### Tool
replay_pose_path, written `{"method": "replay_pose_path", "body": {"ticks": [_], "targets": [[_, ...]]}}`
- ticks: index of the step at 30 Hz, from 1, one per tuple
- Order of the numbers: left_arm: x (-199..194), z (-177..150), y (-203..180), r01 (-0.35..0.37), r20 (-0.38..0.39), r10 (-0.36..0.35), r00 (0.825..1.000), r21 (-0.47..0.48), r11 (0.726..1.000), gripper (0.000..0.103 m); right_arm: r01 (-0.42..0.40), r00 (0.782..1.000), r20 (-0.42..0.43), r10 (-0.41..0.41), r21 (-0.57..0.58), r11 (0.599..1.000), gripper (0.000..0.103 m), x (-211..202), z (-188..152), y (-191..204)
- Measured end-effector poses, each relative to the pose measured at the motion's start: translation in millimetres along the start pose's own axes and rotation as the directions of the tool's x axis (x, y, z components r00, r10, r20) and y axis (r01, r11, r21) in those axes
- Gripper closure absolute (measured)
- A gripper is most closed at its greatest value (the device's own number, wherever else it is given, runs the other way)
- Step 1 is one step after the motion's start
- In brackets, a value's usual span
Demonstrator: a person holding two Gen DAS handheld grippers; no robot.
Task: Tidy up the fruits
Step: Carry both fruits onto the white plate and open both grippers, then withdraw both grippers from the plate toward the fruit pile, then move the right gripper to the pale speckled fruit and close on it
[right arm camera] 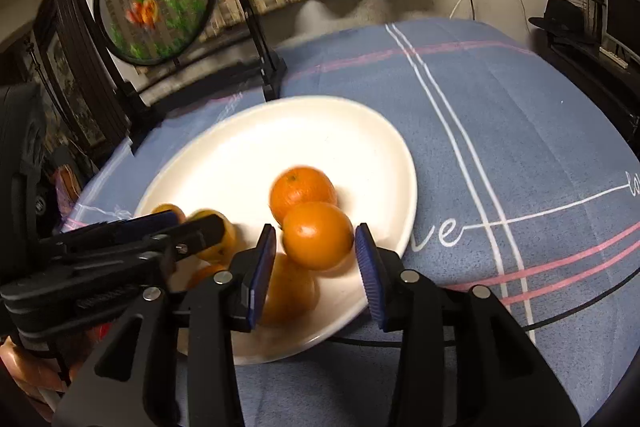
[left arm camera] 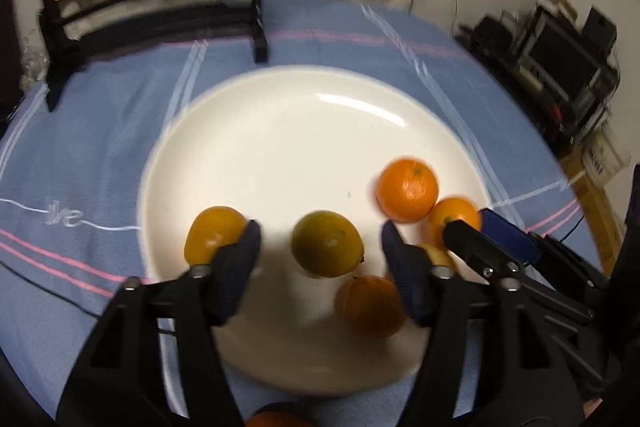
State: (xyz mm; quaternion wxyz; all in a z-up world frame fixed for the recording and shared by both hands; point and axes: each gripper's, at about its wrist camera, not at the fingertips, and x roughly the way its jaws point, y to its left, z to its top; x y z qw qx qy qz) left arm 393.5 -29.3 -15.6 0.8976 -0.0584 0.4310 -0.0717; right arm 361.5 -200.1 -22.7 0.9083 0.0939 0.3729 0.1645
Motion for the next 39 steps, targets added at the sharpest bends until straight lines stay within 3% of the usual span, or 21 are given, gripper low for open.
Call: {"method": "replay_pose_path", "body": {"ticks": [2, 5, 8, 11, 16, 19, 22, 25, 29, 37, 39], "targets": [[-23.6, -0.6, 4.1, 0.003, 0.045, -0.002, 0.999, -0.011, 1.0, 0.035, -0.006, 0.999, 0.048, 0.006, -0.007, 1.0, 0.056, -16.5, 1.0, 3.0], [-67.2, -9.9, 6.6, 0.006, 0.131, -0.007, 0.991, 0.005, 1.0, 0.026, -0.049, 0.991, 0.12, 0.051, -0.026, 0.998, 0.056, -49.9, -1.5, 11.9], [-113.8, -35.6, 7.5, -0.042, 0.246, 0.032, 0.969, 0.034, 0.999, 0.007, -0.095, 0.98, 0.173, 0.103, -0.053, 0.994, 0.054, -83.1, -15.2, 24.2], [-146.2, -75.1, 10.9, -0.08, 0.31, 0.058, 0.949, 0.058, 0.995, 0.004, -0.132, 0.973, 0.182, 0.144, -0.079, 0.988, 0.049, -106.5, -38.7, 35.5], [-174.1, -141.8, 21.0, -0.036, 0.278, 0.019, 0.96, 0.057, 0.998, 0.003, -0.154, 0.969, 0.169, 0.18, -0.156, 0.976, 0.047, -142.5, -90.9, 55.3], [-179.1, -178.2, 29.5, -0.001, 0.254, -0.006, 0.967, 0.025, 1.0, 0.003, -0.166, 0.97, 0.149, 0.194, -0.179, 0.97, 0.038, -157.5, -118.1, 61.6], [-174.6, -200.1, 34.2, -0.001, 0.241, -0.001, 0.971, 0.007, 1.0, 0.003, -0.171, 0.976, 0.1, 0.194, -0.203, 0.964, 0.038, -160.7, -141.9, 68.4], [-162.6, -209.4, 38.1, 0.0, 0.18, 0.001, 0.984, -0.007, 1.0, 0.003, -0.183, 0.977, 0.069, 0.202, -0.221, 0.958, 0.038, -158.7, -158.6, 72.8], [-158.2, -211.1, 45.6, 0.049, 0.165, -0.045, 0.985, -0.02, 0.999, 0.003, -0.176, 0.983, 0.02, 0.184, -0.213, 0.961, 0.038, -152.2, -166.4, 73.9], [-153.5, -214.8, 49.5, 0.078, 0.152, -0.071, 0.986, -0.042, 0.996, 0.003, -0.143, 0.99, -0.036, 0.139, -0.335, 0.931, 0.038, -144.8, -178.0, 95.9], [-153.0, -214.9, 49.8, 0.078, 0.149, -0.07, 0.986, -0.048, 0.996, 0.003, -0.144, 0.99, -0.043, 0.137, -0.34, 0.929, 0.044, -143.3, -179.1, 97.1]]}}
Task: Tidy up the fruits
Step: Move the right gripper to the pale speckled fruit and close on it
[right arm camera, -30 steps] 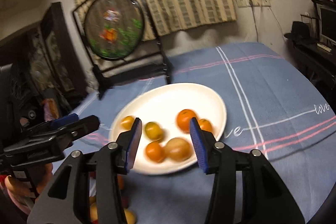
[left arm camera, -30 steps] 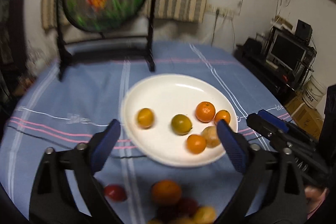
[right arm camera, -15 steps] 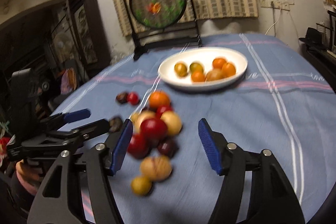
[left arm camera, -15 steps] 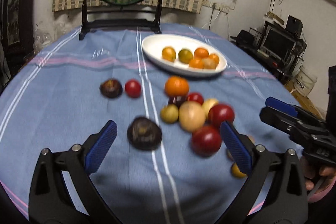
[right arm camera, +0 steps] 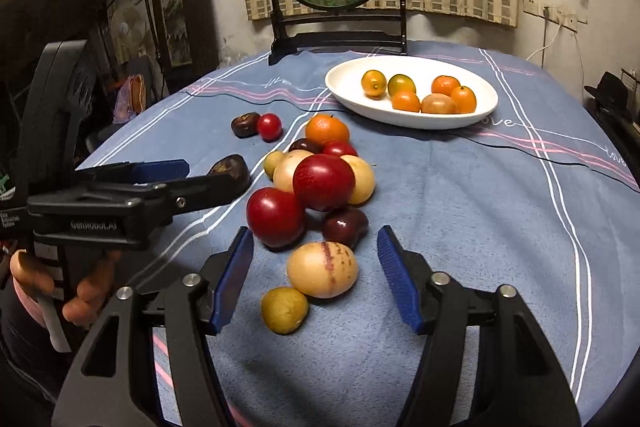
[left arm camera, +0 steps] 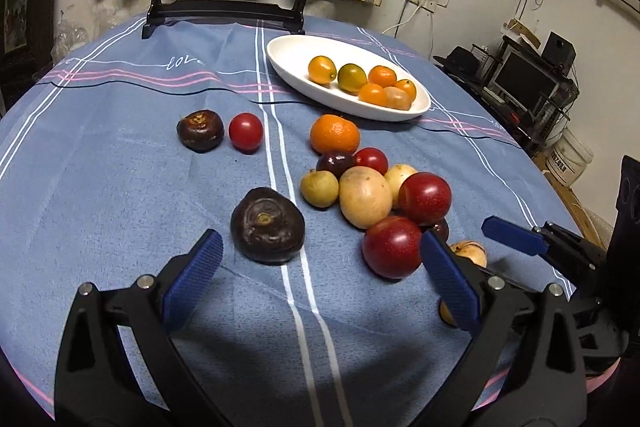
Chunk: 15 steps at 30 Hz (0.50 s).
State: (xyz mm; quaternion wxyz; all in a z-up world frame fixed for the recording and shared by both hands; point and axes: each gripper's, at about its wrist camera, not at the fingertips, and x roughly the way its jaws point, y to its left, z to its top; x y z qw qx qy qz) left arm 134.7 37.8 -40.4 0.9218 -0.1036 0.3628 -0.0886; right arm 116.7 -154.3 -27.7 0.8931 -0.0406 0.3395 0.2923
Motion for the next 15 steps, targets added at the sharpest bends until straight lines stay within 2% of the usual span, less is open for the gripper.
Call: {"method": "replay_pose_path", "body": {"ticks": [2, 15], "targets": [[0.2, -0.4, -0.1, 0.002, 0.0, -0.002, 1.0, -0.001, 1.0, 0.003, -0.001, 1.0, -0.023, 0.001, 0.021, 1.0, 0.051, 4.1, 0.4, -4.0], [1.0, 0.1, 0.0, -0.003, -0.005, 0.003, 1.0, -0.004, 1.0, 0.003, 0.0, 0.998, -0.059, 0.003, 0.044, 0.999, 0.051, 10.2, 0.6, -6.9]]}}
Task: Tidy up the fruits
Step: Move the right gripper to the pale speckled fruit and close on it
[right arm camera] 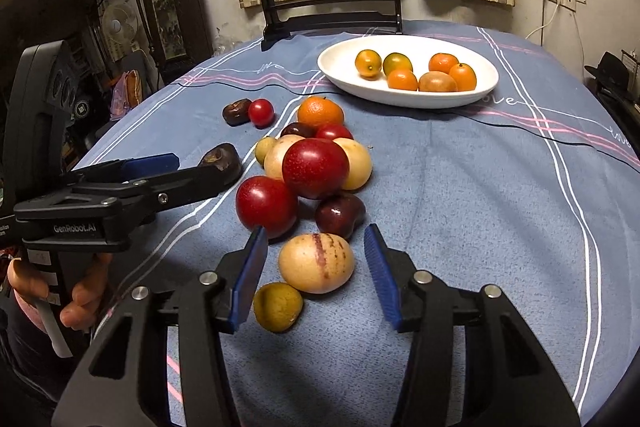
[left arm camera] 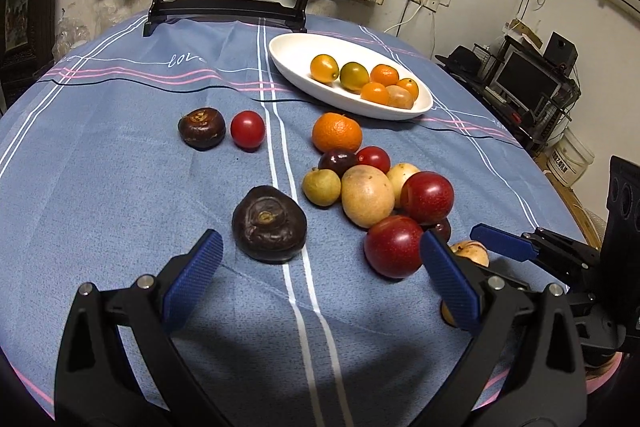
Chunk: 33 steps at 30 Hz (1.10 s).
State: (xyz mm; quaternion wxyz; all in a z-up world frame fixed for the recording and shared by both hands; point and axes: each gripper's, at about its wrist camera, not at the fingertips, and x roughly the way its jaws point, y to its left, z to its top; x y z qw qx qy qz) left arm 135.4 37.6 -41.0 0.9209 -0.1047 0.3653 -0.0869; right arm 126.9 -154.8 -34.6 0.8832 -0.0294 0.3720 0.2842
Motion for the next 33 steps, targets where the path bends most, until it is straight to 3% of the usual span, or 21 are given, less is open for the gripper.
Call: {"method": "replay_pose_path", "body": {"ticks": [18, 21, 26, 31, 33], "targets": [[0.8, -0.9, 1.6, -0.003, -0.006, 0.003, 1.0, -0.005, 1.0, 0.003, 0.007, 0.998, -0.056, -0.007, 0.005, 1.0, 0.051, 8.9, 1.3, -1.2], [0.7, -0.7, 1.7, -0.001, -0.004, 0.001, 1.0, -0.004, 1.0, 0.003, -0.004, 0.997, -0.075, 0.005, 0.011, 1.0, 0.061, 12.1, 1.7, -1.8], [-4.0, -1.4, -0.4, 0.018, 0.02, -0.018, 1.0, 0.006, 1.0, 0.003, -0.045, 0.999, 0.0, 0.046, 0.098, 0.994, 0.062, 0.0, 1.5, -16.9], [-13.5, -10.6, -33.0, 0.021, 0.068, -0.034, 0.997, 0.18, 0.983, 0.007, -0.087, 0.996, 0.042, 0.08, 0.226, 0.97, 0.062, -5.6, 2.2, -41.0], [-9.1, -15.2, -48.7, 0.028, 0.044, -0.041, 0.998, 0.259, 0.966, 0.024, -0.105, 0.994, 0.044, 0.097, 0.25, 0.963, 0.062, -5.6, 2.4, -45.8]]}}
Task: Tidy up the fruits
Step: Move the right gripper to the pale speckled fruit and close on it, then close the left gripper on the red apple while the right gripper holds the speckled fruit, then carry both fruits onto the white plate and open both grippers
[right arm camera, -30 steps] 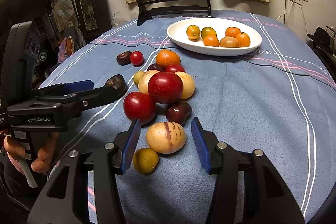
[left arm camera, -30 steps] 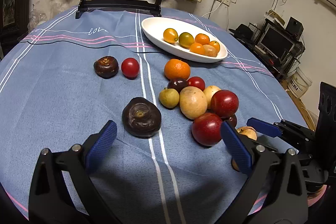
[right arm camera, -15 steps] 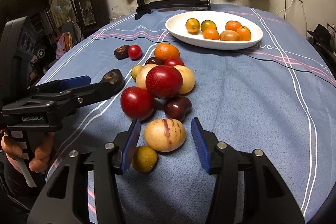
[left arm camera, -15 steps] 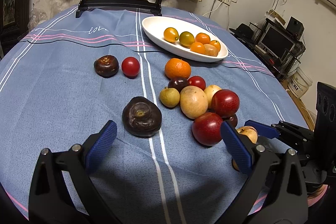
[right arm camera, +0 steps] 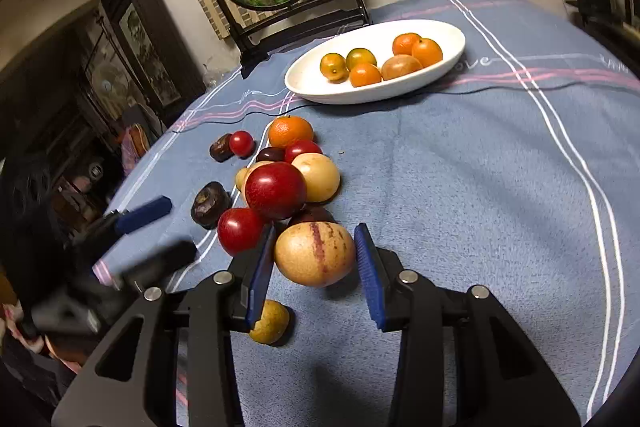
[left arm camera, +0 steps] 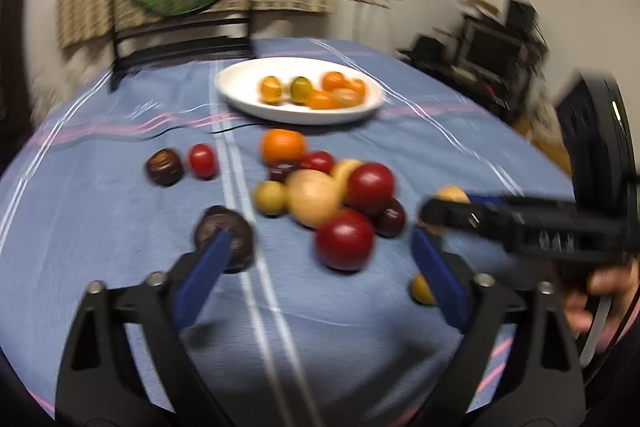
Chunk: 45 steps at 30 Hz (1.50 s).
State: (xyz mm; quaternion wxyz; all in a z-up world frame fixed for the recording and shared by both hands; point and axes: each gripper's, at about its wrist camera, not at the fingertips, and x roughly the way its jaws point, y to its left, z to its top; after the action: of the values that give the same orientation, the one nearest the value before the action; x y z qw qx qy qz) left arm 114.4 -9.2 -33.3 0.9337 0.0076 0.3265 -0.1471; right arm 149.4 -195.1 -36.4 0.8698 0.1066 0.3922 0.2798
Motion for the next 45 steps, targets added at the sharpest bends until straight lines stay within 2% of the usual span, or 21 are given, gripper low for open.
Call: {"method": "replay_pose_path", "body": {"ticks": [1, 3, 4, 10, 19, 21, 23, 34, 45], "targets": [[3.9, -0.4, -3.3, 0.008, -0.019, -0.008, 1.0, 0.015, 1.0, 0.029, -0.005, 1.0, 0.001, 0.005, 0.007, 1.0, 0.062, -0.6, 0.4, -1.4], [17.5, 0.7, -6.7, 0.024, -0.088, -0.022, 0.996, 0.023, 0.999, 0.046, -0.001, 1.0, 0.008, 0.001, 0.004, 1.0, 0.062, -2.0, 0.4, -0.7], [22.0, 2.0, -6.8, 0.035, -0.111, -0.033, 0.993, 0.016, 0.999, 0.048, 0.001, 1.0, 0.01, -0.001, -0.001, 1.0, 0.062, -2.4, -0.1, 0.5], [35.3, 6.1, 2.7, 0.072, -0.153, -0.081, 0.985, -0.066, 0.995, 0.049, 0.013, 1.0, 0.019, -0.012, -0.035, 0.999, 0.062, -3.7, -1.6, 5.6], [50.9, 10.5, 8.7, 0.086, -0.197, -0.11, 0.974, -0.126, 0.988, 0.051, 0.007, 1.0, 0.028, -0.006, -0.036, 0.999, 0.062, -5.4, -1.9, 4.2], [53.0, 11.1, 9.1, 0.086, -0.202, -0.111, 0.973, -0.129, 0.988, 0.055, 0.007, 1.0, 0.029, -0.006, -0.035, 0.999, 0.062, -5.5, -1.9, 4.1], [52.5, 10.9, 9.8, 0.078, -0.2, -0.103, 0.974, -0.133, 0.988, 0.06, 0.007, 1.0, 0.028, -0.006, -0.036, 0.999, 0.062, -5.3, -1.7, 4.2], [35.3, 5.0, 5.5, 0.057, -0.162, -0.071, 0.984, -0.091, 0.994, 0.061, 0.012, 0.999, 0.031, -0.011, -0.038, 0.999, 0.062, -6.2, -2.1, 4.2], [9.5, 6.6, 12.6, 0.091, -0.108, -0.101, 0.989, -0.096, 0.991, 0.061, 0.01, 0.999, 0.05, -0.008, -0.038, 0.999, 0.062, -8.3, -0.3, 3.9]]}}
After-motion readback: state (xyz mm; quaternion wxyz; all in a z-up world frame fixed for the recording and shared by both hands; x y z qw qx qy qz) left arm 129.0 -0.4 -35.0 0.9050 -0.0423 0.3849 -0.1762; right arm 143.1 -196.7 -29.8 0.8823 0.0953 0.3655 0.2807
